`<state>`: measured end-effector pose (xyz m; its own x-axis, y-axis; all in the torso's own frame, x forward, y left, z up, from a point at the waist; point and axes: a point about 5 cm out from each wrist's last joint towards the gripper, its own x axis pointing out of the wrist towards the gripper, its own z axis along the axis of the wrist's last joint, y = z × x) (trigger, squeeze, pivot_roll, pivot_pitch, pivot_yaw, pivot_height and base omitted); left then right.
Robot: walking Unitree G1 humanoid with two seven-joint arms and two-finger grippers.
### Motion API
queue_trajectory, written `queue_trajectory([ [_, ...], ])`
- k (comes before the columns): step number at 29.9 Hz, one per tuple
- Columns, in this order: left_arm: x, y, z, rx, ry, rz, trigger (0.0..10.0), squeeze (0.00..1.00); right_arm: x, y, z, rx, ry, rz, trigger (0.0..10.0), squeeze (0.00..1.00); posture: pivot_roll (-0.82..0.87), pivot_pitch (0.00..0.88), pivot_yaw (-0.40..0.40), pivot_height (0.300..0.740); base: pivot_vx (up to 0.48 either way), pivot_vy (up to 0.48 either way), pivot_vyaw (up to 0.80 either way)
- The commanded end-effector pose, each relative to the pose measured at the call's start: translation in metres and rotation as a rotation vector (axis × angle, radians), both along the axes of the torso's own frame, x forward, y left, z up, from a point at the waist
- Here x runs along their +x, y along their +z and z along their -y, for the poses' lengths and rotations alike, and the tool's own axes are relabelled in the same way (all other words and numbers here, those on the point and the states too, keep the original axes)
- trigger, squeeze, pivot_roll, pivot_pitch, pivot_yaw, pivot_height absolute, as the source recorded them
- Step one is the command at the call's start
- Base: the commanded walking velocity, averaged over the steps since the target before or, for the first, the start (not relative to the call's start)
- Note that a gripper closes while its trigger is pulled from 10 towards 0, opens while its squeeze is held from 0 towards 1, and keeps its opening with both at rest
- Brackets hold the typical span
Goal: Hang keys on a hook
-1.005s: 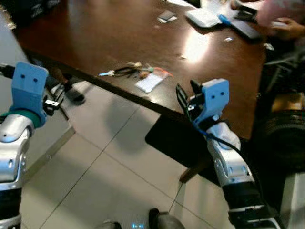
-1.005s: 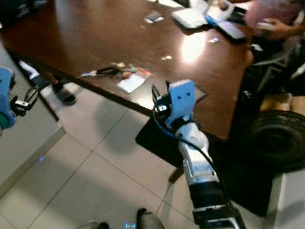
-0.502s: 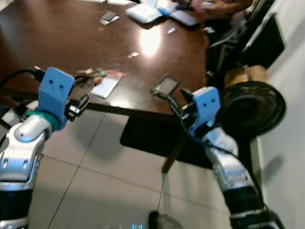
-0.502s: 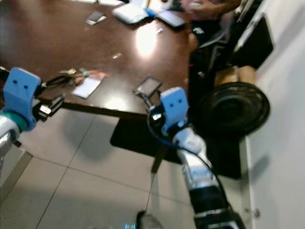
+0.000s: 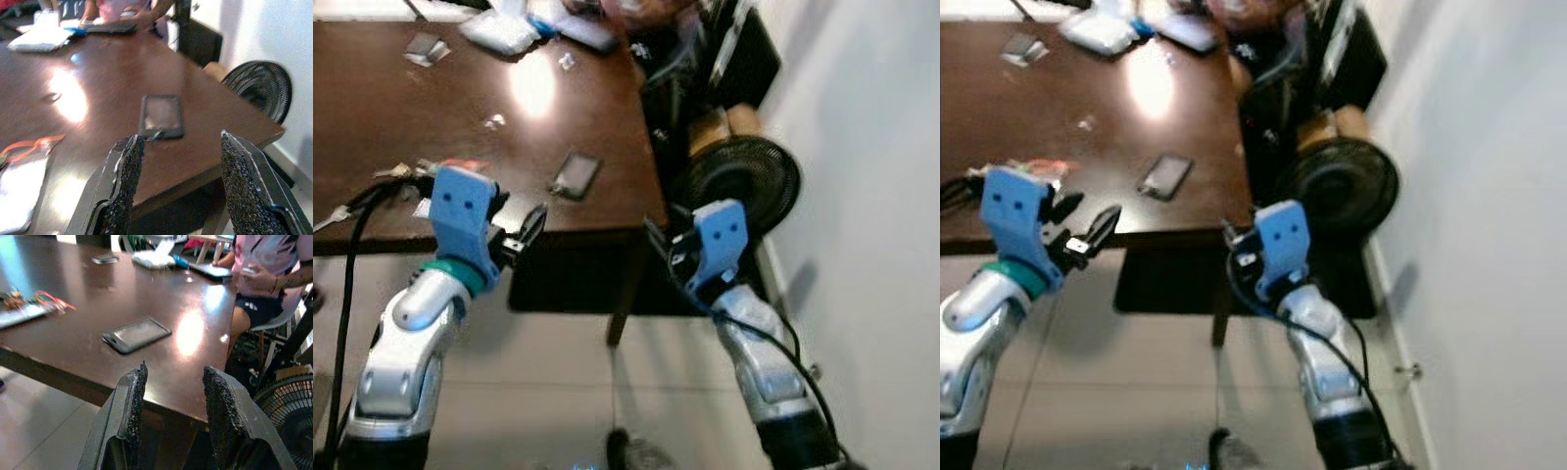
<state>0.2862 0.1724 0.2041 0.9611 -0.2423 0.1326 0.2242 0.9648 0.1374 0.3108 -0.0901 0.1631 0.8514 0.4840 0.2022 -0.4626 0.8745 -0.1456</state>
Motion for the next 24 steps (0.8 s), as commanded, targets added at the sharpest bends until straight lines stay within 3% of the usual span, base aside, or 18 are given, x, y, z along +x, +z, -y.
queue_trajectory([
  [1,-0.004,-0.004,-0.001,-0.008,0.008,-0.028,10.0,0.0,-0.003,-0.009,-0.002,-0.014,0.013,-0.039,10.0,0.0,0.12,0.131,0.03,0.74,0.0,0.0,-0.64],
  [8,-0.005,0.001,0.005,0.007,0.022,-0.003,10.0,0.0,-0.002,-0.008,-0.003,-0.013,0.01,-0.037,10.0,0.0,0.12,0.132,0.028,0.74,0.0,0.0,-0.55],
  [12,-0.002,0.0,0.01,0.061,0.077,0.032,10.0,0.0,0.0,-0.006,0.0,-0.01,-0.001,-0.027,10.0,0.0,0.11,0.131,0.034,0.74,0.0,0.0,0.0],
  [16,0.0,0.002,0.009,0.074,0.16,0.052,10.0,0.0,-0.001,-0.004,0.003,-0.002,-0.003,-0.021,10.0,0.0,0.12,0.13,0.037,0.74,0.384,0.0,0.0],
  [24,0.0,0.003,0.008,0.086,0.191,0.052,10.0,0.0,-0.004,-0.003,-0.003,0.019,0.023,-0.017,10.0,0.0,0.13,0.128,0.042,0.74,0.472,0.0,0.0],
])
